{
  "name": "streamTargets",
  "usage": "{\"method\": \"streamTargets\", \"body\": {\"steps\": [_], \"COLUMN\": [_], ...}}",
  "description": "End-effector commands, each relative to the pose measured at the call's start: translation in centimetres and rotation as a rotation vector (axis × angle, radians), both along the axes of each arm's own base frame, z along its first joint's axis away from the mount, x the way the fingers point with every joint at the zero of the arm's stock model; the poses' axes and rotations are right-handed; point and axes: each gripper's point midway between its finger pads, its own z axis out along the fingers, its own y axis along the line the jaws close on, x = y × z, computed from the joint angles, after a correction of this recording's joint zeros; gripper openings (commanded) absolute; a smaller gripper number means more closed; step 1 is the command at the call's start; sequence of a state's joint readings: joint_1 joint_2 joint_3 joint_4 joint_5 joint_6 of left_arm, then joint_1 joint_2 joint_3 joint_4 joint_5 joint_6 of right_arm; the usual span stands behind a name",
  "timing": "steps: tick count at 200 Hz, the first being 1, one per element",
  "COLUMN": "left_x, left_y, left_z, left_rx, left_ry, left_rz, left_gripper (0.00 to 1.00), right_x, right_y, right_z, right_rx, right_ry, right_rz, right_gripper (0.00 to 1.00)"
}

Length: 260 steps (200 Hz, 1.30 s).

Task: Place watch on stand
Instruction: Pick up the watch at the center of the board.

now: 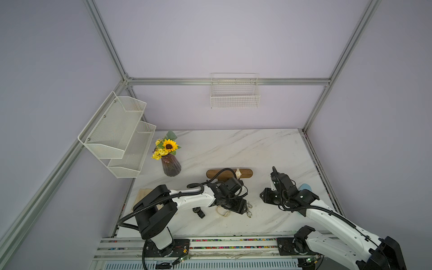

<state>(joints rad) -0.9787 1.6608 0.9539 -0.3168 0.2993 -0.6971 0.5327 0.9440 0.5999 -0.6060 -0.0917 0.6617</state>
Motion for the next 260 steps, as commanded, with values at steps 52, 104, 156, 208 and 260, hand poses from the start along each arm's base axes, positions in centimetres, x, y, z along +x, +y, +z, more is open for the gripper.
{"method": "streamTargets", "body": {"steps": [52, 104, 156, 208, 260], "left_x": [2.4, 2.1, 1.5, 1.5, 1.7], "left_y": [-3.5, -4.2, -4.1, -3.9, -4.3], "left_z": [1.5, 1.1, -0.2, -1.0, -1.8], "left_rx": [-0.072, -0.074, -0.041, -0.012, 0.016], "left_ry": [0.001, 0.030, 0.085, 0.089, 0.110], "left_rz": [0.068, 0.072, 0.094, 0.136, 0.141], "left_gripper": [0.68, 0.61, 0.56, 0.52, 0.44], "right_x": [-0.6, -2.6, -2.3, -2.5, -2.6], "right_y": [-0.1, 1.8, 1.2, 1.2, 1.2], "right_z": [0.4, -2.9, -1.9, -1.6, -1.1], "right_rx": [0.033, 0.151, 0.138, 0.141, 0.151], "right_ry": [-0.027, 0.081, 0.029, 0.011, -0.011], "right_rz": [0.008, 0.058, 0.047, 0.065, 0.067], "right_gripper": [0.23, 0.13, 0.13, 0.13, 0.13]}}
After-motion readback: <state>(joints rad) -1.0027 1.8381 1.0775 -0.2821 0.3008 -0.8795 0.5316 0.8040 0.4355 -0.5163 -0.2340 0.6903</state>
